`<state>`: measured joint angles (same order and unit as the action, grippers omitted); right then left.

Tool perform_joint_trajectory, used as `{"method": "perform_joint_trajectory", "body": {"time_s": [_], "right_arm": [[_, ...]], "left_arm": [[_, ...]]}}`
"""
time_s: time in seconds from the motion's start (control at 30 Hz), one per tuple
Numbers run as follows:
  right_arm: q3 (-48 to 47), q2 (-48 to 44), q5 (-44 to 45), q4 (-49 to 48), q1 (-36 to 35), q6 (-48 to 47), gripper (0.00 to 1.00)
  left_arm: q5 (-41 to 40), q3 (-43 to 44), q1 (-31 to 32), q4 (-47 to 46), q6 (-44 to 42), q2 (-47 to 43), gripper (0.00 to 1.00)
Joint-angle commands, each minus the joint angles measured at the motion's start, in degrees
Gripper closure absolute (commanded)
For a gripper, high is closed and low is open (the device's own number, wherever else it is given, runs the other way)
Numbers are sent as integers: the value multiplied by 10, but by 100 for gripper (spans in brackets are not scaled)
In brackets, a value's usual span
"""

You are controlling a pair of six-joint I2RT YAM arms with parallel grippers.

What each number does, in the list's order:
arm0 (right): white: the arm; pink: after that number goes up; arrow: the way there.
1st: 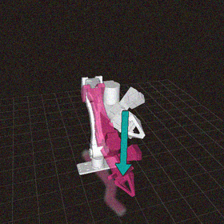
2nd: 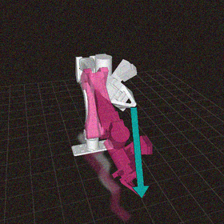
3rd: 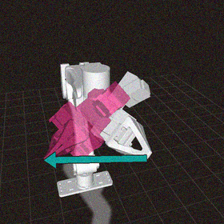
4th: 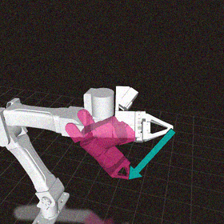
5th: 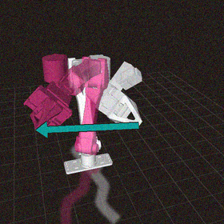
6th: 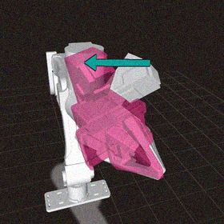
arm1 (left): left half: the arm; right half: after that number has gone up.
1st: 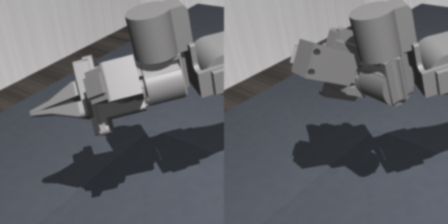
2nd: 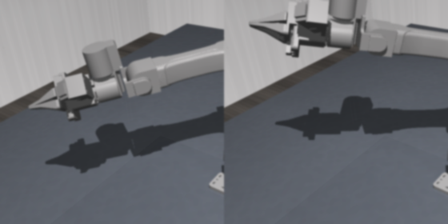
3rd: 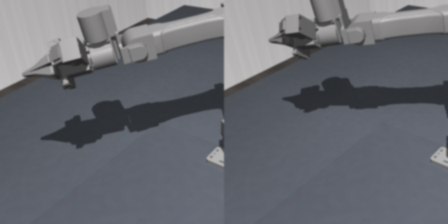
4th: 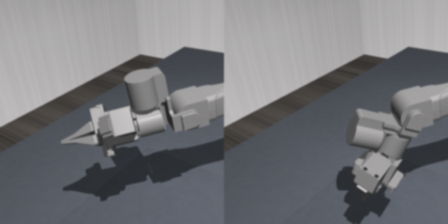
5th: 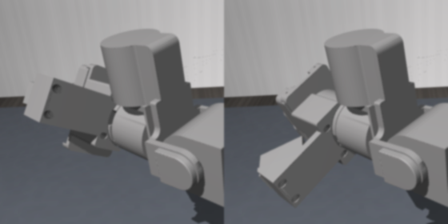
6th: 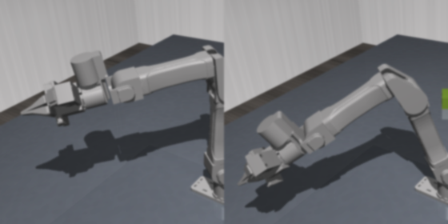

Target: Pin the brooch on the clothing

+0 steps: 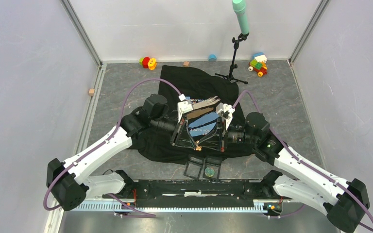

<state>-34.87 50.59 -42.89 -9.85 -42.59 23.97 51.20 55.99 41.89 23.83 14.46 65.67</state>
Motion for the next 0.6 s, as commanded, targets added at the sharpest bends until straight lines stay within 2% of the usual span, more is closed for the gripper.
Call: {"method": "perform_joint_trajectory", "body": {"time_s": [0.0,0.07,0.13,0.2,0.33,0.4,0.47,0.57], "right_arm": [[-17,-5,-13,-15,4,-1,100],[-17,-5,-15,-15,5,-1,100],[-16,-5,-16,-15,4,-1,100],[-14,-5,-15,-15,5,-2,98],[9,-29,-4,-48,6,3,53],[33,-50,-6,-94,6,19,37],[64,-68,-18,-163,6,50,29],[86,-82,-8,-192,6,63,25]], "left_arm": [[24,26,10,3,-35,4,83],[23,26,11,3,-36,6,88],[22,27,15,3,-38,5,97],[9,30,17,4,-42,0,98],[-81,20,16,-11,-51,-42,98],[-89,10,16,-33,-44,-64,98],[-86,2,16,-51,-35,-75,98],[-68,0,16,-62,-29,-78,98]]}}
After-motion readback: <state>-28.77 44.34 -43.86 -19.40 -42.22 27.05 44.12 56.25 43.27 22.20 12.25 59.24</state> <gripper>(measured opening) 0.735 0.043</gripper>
